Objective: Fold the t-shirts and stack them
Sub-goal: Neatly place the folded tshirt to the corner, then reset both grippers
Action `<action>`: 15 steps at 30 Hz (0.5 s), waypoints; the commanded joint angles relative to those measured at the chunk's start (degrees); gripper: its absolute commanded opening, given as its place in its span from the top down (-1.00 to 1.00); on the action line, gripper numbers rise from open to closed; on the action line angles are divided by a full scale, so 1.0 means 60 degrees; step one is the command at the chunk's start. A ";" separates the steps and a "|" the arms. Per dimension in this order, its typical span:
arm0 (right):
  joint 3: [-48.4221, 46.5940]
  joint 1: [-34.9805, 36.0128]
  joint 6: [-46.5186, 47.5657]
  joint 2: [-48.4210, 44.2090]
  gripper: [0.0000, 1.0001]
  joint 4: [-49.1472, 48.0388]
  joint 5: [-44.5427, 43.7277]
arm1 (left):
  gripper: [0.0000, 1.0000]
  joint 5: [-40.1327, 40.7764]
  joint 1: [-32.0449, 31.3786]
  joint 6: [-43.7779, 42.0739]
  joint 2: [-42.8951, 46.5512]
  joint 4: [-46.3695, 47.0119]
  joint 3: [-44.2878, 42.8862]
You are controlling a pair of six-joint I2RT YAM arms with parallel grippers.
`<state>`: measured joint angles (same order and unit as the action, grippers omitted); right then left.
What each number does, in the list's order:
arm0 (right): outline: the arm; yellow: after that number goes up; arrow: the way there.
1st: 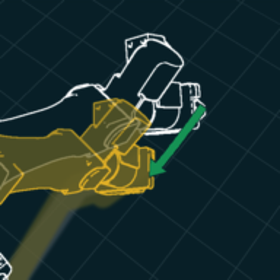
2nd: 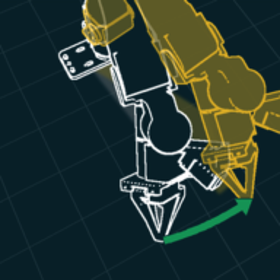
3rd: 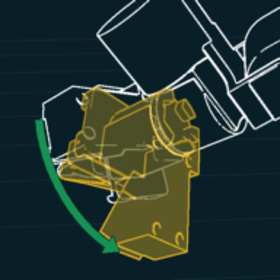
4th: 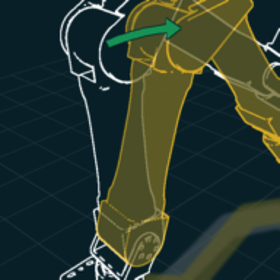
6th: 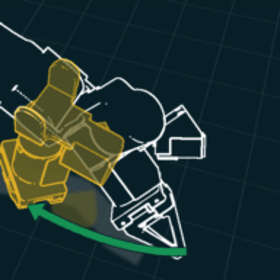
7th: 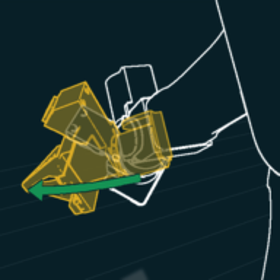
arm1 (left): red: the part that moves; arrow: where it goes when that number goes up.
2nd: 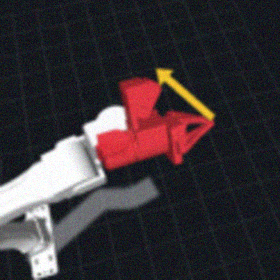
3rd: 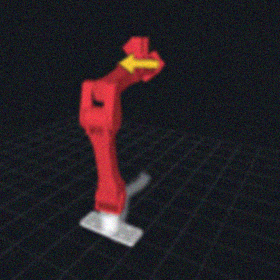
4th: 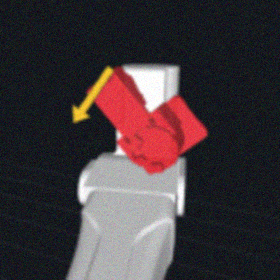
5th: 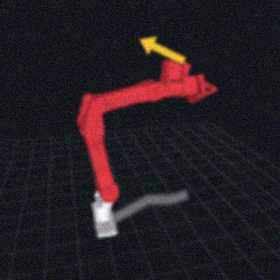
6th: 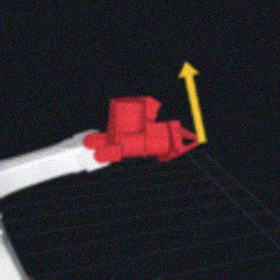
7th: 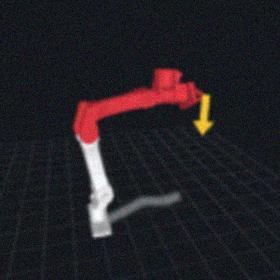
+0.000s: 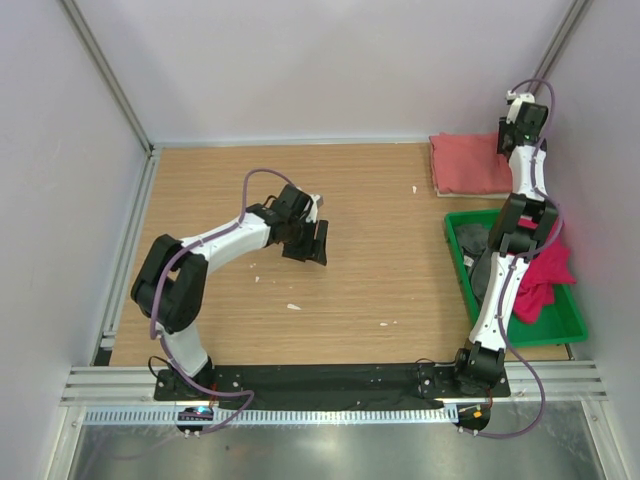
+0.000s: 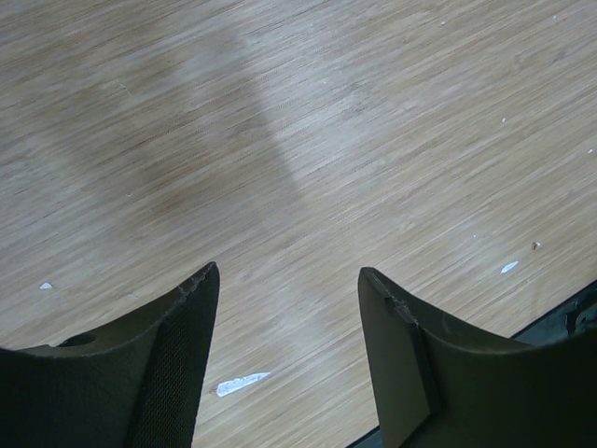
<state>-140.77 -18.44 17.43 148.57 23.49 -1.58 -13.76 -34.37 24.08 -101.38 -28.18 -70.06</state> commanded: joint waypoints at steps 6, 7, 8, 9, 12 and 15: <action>-0.0607 0.0435 0.0625 -0.1116 -0.70 -0.1116 -0.1799 | -0.25 -0.0036 0.0030 0.0103 0.0533 -0.0224 -0.0160; -0.0475 0.0509 0.0640 -0.1352 -0.88 -0.1189 -0.2062 | -0.24 0.0080 0.0030 0.0118 0.0665 -0.0224 -0.0086; -0.0314 0.0683 0.0640 -0.1615 -0.98 -0.1291 -0.2370 | -0.25 0.0125 0.0030 0.0162 0.0826 -0.0224 -0.0013; -0.0226 0.0743 0.0538 -0.2096 -0.99 -0.1191 -0.2590 | -0.24 0.0154 0.0030 0.0206 0.1219 -0.0239 0.0089; 0.0227 0.1122 -0.0438 -0.3006 -0.99 -0.0665 -0.2432 | -0.25 0.0169 0.0030 0.0498 0.2141 -0.0122 0.0660; 0.1528 0.1998 -0.1597 -0.4325 -0.99 0.0153 -0.1978 | -0.29 -0.0079 0.0030 0.1215 0.3341 0.0403 0.1669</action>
<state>-134.69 -11.53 15.44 135.02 22.79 -13.76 -13.13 -34.37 27.16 -89.34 -28.32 -63.35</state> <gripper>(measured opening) 0.996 0.637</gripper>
